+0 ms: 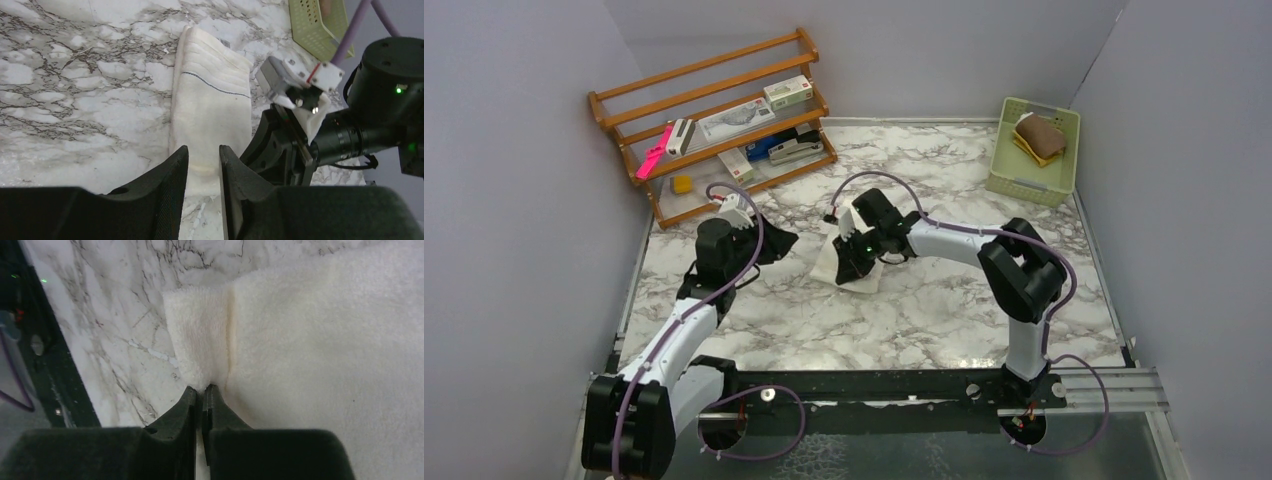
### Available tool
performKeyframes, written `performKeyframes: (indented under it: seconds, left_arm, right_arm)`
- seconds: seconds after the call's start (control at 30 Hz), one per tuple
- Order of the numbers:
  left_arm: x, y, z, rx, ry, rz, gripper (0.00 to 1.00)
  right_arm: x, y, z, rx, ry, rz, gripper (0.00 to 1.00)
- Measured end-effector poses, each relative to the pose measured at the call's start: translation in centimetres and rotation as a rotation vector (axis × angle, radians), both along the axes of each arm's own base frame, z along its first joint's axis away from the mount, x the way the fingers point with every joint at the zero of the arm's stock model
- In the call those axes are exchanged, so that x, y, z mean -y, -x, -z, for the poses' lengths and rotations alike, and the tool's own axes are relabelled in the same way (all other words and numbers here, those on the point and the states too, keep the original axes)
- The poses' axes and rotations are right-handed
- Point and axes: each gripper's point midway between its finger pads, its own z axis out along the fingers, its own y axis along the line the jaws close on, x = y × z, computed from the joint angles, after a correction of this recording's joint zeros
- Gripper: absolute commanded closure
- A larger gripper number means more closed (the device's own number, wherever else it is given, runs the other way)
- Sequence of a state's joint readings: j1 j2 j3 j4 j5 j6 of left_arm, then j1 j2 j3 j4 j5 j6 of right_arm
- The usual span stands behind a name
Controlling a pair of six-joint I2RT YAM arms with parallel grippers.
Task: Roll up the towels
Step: Roll the towel at the center of the board.
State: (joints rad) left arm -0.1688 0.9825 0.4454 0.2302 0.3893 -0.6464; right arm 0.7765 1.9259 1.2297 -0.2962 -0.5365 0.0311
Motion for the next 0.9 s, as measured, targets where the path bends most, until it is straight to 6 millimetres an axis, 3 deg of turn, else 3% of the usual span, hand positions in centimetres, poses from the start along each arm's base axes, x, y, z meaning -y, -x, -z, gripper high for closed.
performKeyframes:
  seconds: [0.2,0.4,0.57,0.9]
  left_arm:
    - [1.0,1.2,0.2,-0.01,0.023,0.044,0.68]
    - [4.4,3.1,0.8,-0.017,0.023,0.163,0.68]
    - [7.1,3.9,2.5,-0.05,0.007,0.24,0.68]
    - [7.8,2.6,5.2,-0.101,-0.012,0.237,0.68]
  right_arm:
    - [0.8,-1.6,-2.3,-0.17,-0.123,0.098,0.99]
    - [1.5,-3.2,-4.3,-0.315,-0.244,0.169,0.99]
    - [1.7,-3.5,-3.3,-0.429,-0.274,0.202,0.99]
    - [1.5,-2.5,-0.4,-0.592,-0.273,0.22,0.99]
